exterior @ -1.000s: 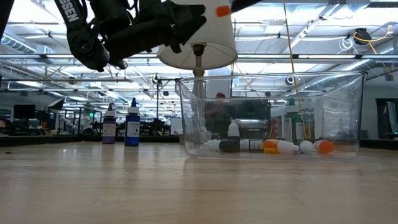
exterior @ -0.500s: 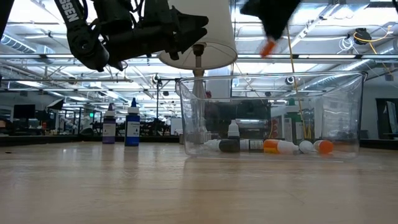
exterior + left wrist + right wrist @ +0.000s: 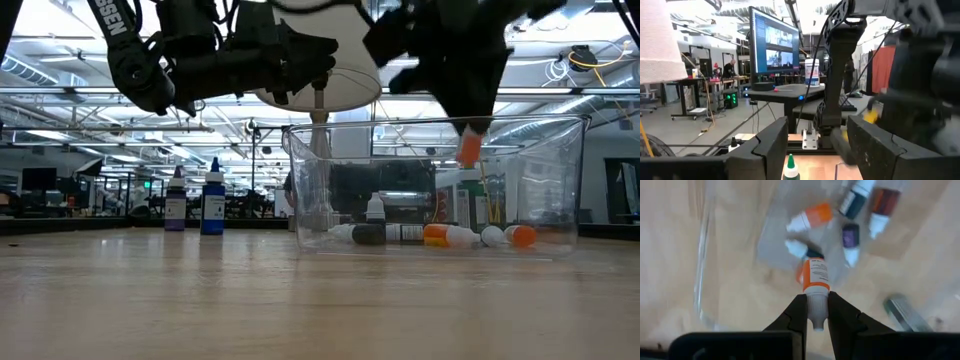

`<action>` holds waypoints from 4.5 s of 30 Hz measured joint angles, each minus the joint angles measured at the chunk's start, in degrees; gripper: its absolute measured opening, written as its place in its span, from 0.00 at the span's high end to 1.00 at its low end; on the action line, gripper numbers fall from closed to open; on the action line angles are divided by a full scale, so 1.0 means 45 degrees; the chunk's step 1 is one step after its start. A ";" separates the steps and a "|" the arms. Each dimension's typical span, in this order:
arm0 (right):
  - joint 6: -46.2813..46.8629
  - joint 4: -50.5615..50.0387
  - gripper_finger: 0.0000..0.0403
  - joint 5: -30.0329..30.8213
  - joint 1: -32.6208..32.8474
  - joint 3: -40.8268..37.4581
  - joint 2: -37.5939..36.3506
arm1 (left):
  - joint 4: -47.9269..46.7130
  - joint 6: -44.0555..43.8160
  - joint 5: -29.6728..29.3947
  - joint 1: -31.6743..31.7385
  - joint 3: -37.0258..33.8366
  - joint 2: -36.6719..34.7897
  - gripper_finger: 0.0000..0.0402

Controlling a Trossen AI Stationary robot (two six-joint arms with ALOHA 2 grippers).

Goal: Pick & Place food coloring
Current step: Put the yellow food coloring bottle into the transparent bin

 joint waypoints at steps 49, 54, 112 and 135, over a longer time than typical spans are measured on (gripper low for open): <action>-0.0899 0.3943 0.90 -0.0539 -0.0809 -0.3951 -0.0263 | -0.0373 -0.0037 -0.0008 0.0000 0.0000 0.0000 0.51; -0.0230 0.3989 0.73 -0.0581 -0.0809 -0.3956 -0.0263 | -0.0373 -0.0037 -0.0008 -0.0004 0.0000 0.0000 0.51; -0.1524 1.8186 0.52 0.3612 0.0473 -1.5228 -1.5247 | -2.8203 -1.4838 -0.0584 -0.8755 0.4789 -0.2505 0.71; -0.2134 1.8461 0.51 0.2955 0.0474 -1.5229 -1.5247 | -2.8844 -1.7457 -0.1871 -0.9696 0.4063 -0.1816 0.52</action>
